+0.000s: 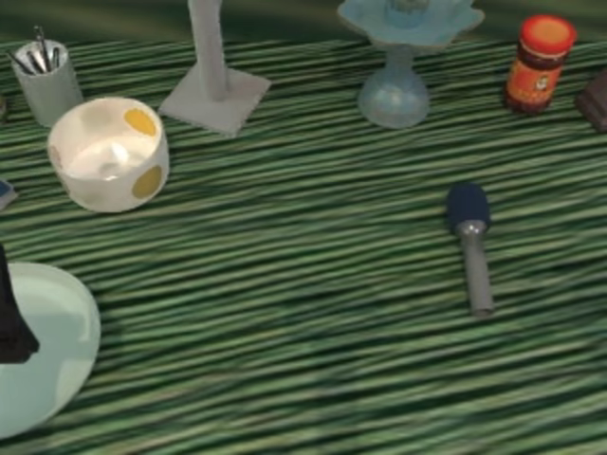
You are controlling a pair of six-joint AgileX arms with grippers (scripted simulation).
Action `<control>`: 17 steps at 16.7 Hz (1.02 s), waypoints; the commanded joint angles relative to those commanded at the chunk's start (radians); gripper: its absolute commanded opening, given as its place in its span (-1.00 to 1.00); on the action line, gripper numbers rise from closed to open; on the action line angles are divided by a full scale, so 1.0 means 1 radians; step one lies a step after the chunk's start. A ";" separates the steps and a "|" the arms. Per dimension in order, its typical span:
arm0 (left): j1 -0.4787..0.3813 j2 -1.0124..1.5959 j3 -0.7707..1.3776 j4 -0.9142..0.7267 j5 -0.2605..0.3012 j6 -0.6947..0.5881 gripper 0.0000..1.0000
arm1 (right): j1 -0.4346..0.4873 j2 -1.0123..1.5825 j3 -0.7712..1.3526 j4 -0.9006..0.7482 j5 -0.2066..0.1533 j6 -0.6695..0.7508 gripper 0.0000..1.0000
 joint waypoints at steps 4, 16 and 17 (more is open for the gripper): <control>0.000 0.000 0.000 0.000 0.000 0.000 1.00 | 0.101 0.417 0.305 -0.192 0.019 0.112 1.00; 0.000 0.000 0.000 0.000 0.000 0.000 1.00 | 0.327 1.311 0.954 -0.647 0.073 0.349 1.00; 0.000 0.000 0.000 0.000 0.000 0.000 1.00 | 0.332 1.332 0.967 -0.661 0.076 0.354 1.00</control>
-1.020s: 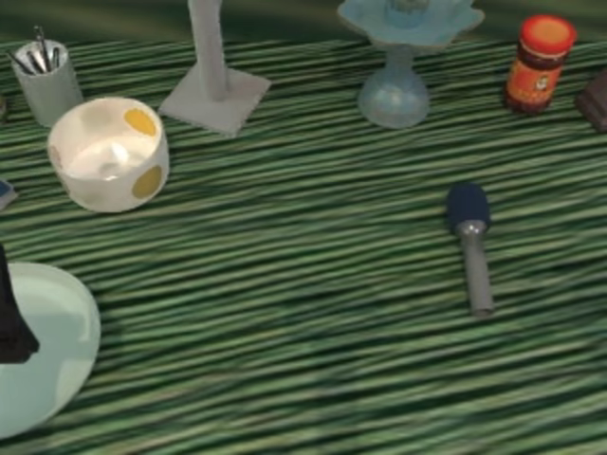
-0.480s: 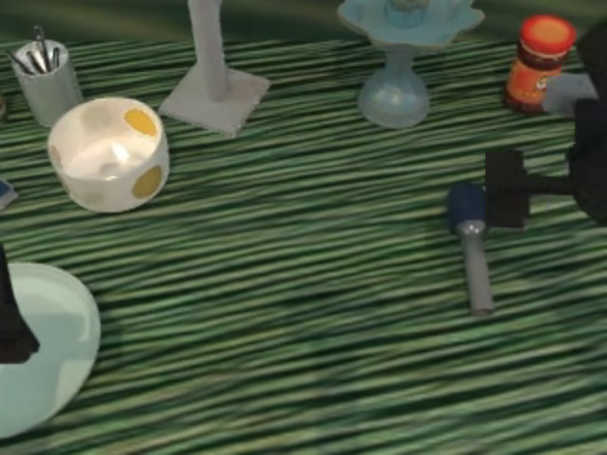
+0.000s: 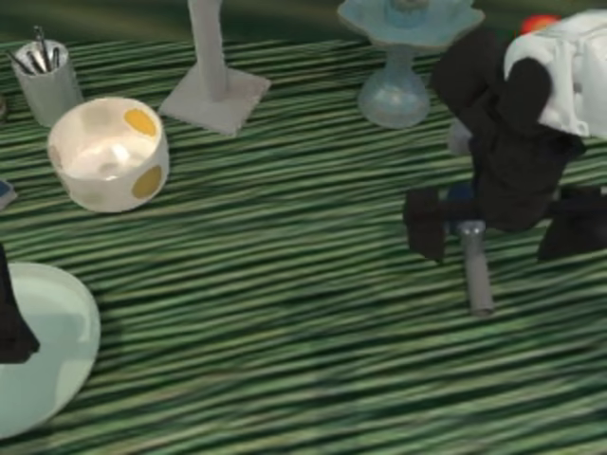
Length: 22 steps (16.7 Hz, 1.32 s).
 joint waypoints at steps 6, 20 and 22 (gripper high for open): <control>0.000 0.000 0.000 0.000 0.000 0.000 1.00 | -0.003 0.009 0.001 -0.002 0.000 0.001 1.00; 0.000 0.000 0.000 0.000 0.000 0.000 1.00 | -0.026 0.186 -0.169 0.347 0.001 -0.023 1.00; 0.000 0.000 0.000 0.000 0.000 0.000 1.00 | -0.026 0.186 -0.169 0.347 0.001 -0.023 0.70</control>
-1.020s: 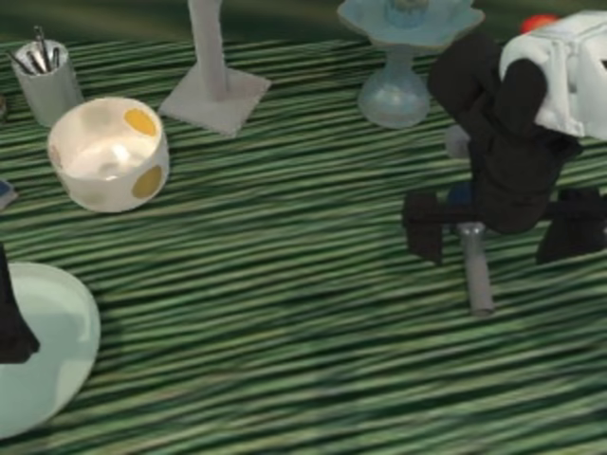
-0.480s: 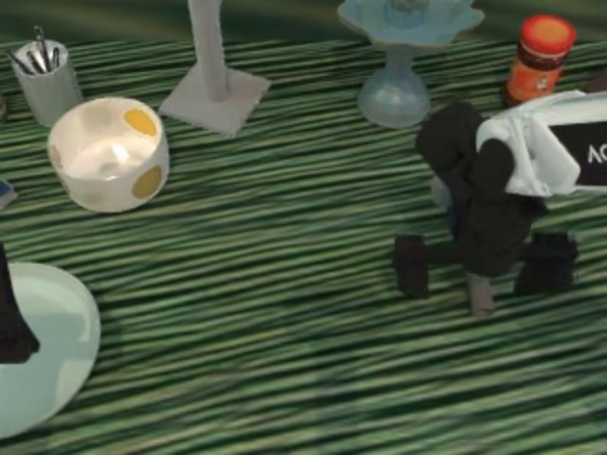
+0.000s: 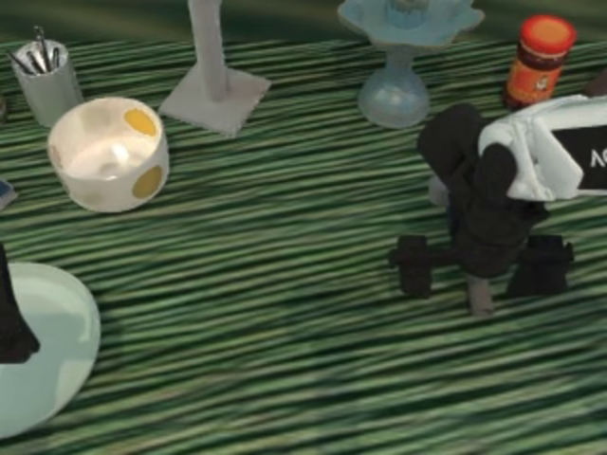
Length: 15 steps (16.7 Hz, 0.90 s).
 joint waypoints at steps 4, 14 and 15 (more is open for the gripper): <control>0.000 0.000 0.000 0.000 0.000 0.000 1.00 | 0.000 0.000 0.000 0.000 0.000 0.000 0.10; 0.000 0.000 0.000 0.000 0.000 0.000 1.00 | 0.000 0.000 0.000 0.000 0.000 0.000 -1.00; 0.000 0.000 0.000 0.000 0.000 0.000 1.00 | 0.000 0.000 0.000 0.000 0.000 0.000 -1.00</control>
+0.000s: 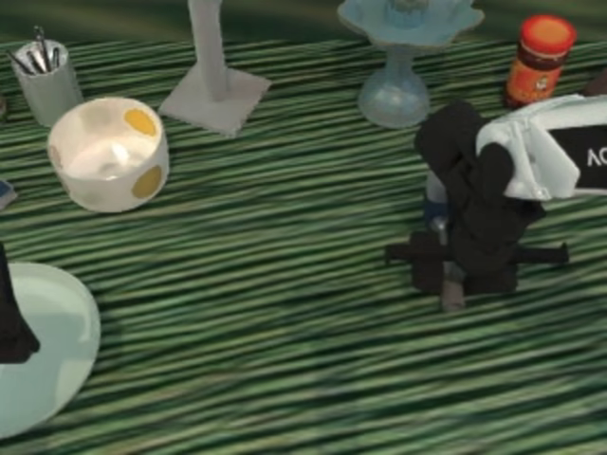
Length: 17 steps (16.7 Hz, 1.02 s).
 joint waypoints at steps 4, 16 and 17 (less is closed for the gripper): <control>0.000 0.000 0.000 0.000 0.000 0.000 1.00 | 0.000 0.000 0.000 0.000 0.000 0.000 -1.00; 0.000 0.000 0.000 0.000 0.000 0.000 1.00 | 0.019 -0.136 -0.101 0.509 -0.165 -0.146 -1.00; 0.000 0.000 0.000 0.000 0.000 0.000 1.00 | 0.019 -0.152 -0.127 0.598 -0.185 -0.174 -1.00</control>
